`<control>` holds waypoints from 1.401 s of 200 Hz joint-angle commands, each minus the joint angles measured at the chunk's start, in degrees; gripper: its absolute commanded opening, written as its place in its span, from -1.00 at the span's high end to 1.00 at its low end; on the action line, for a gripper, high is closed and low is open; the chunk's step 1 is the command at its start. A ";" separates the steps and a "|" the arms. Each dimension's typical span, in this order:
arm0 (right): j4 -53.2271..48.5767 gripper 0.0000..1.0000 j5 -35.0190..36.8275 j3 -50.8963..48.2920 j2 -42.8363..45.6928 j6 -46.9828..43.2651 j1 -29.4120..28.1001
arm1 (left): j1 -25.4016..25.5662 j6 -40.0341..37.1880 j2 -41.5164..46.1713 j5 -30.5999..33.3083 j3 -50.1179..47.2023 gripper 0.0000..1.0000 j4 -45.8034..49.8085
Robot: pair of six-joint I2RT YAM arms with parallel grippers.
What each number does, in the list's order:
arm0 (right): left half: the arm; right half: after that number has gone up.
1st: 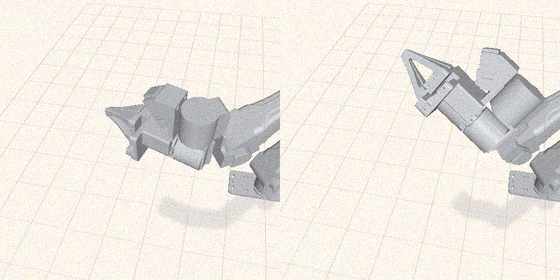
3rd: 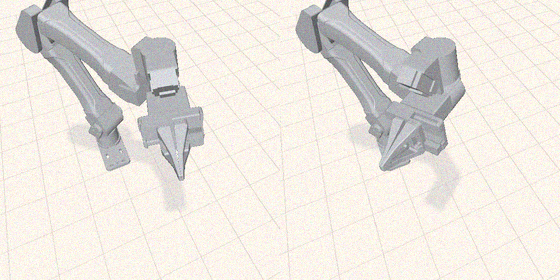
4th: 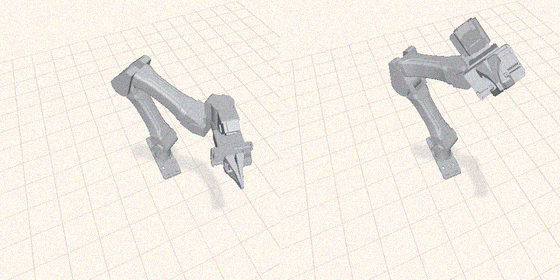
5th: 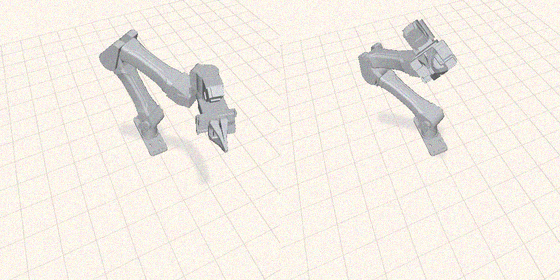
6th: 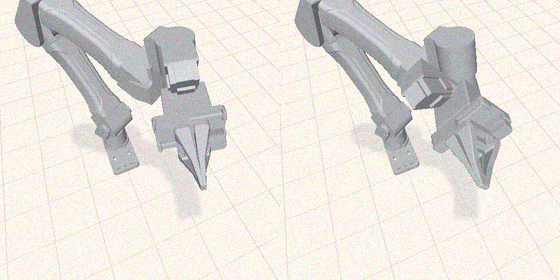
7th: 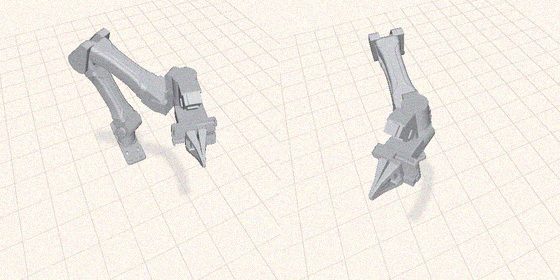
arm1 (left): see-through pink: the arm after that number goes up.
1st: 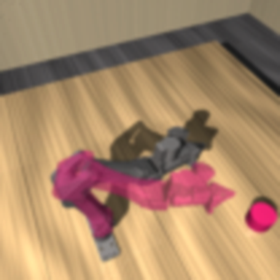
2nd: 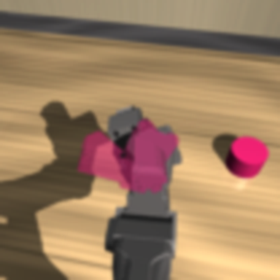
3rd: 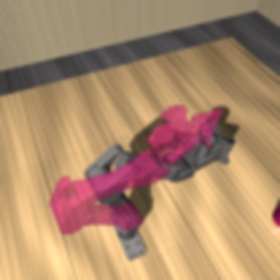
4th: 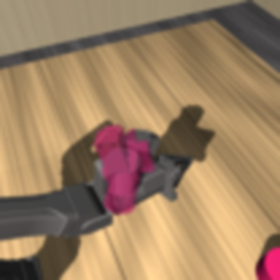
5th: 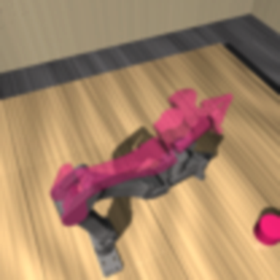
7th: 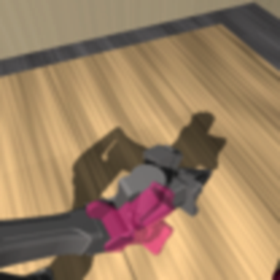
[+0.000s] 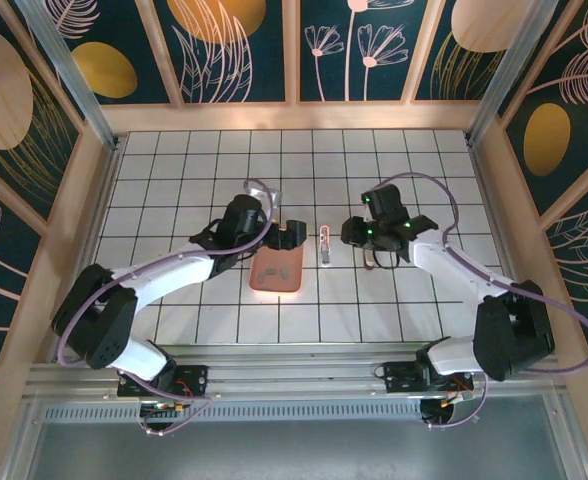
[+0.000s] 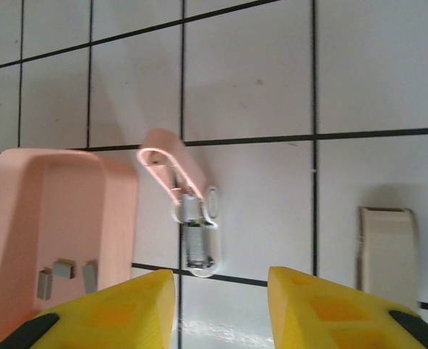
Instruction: Load the staples into the stapler
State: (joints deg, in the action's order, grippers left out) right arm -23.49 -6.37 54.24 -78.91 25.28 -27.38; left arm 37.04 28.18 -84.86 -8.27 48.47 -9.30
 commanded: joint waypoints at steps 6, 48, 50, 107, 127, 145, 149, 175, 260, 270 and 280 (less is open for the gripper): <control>-2.26 0.23 2.59 5.20 -4.56 1.54 -3.64 | -4.36 1.95 6.05 1.02 -5.35 -0.95 2.47; -4.15 0.24 3.26 13.66 -13.35 2.10 -10.63 | -13.49 4.34 15.26 -4.27 -14.83 -0.98 2.71; -4.30 0.24 3.18 14.02 -13.70 2.07 -10.91 | -13.83 4.56 15.56 -4.57 -15.18 -0.98 2.75; -10.36 0.24 2.85 25.11 -24.52 1.97 -17.71 | -18.17 11.18 19.87 -8.24 -24.11 -0.98 0.89; -12.43 0.25 3.16 27.43 -27.38 2.12 -19.17 | -18.90 12.87 21.48 -8.34 -26.36 -0.98 0.77; -13.15 0.26 1.75 28.57 -29.43 2.57 -20.37 | -19.00 13.79 23.77 -7.45 -27.23 -0.98 2.01; -13.52 0.27 1.64 28.85 -29.80 2.70 -20.64 | -18.98 13.91 24.33 -7.23 -27.35 -0.98 2.39; -16.98 0.29 2.34 31.02 -32.79 2.58 -22.05 | -19.01 14.87 29.64 -5.95 -29.04 -0.98 4.11; -22.66 0.29 4.66 36.46 -40.64 2.83 -23.87 | -18.99 14.91 40.59 -3.37 -33.61 -0.98 4.64; -22.50 0.30 4.49 36.46 -40.93 2.94 -23.91 | -18.98 14.72 40.29 -3.41 -33.69 -0.98 4.56; -22.26 0.30 4.12 36.55 -41.12 3.11 -23.86 | -19.02 14.71 39.87 -3.54 -33.79 -0.97 4.34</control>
State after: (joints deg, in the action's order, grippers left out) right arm -43.29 -3.18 89.10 -118.85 27.40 -50.78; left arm 18.37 43.59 -44.69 -12.36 15.31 -5.28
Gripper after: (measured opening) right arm 0.353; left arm 0.988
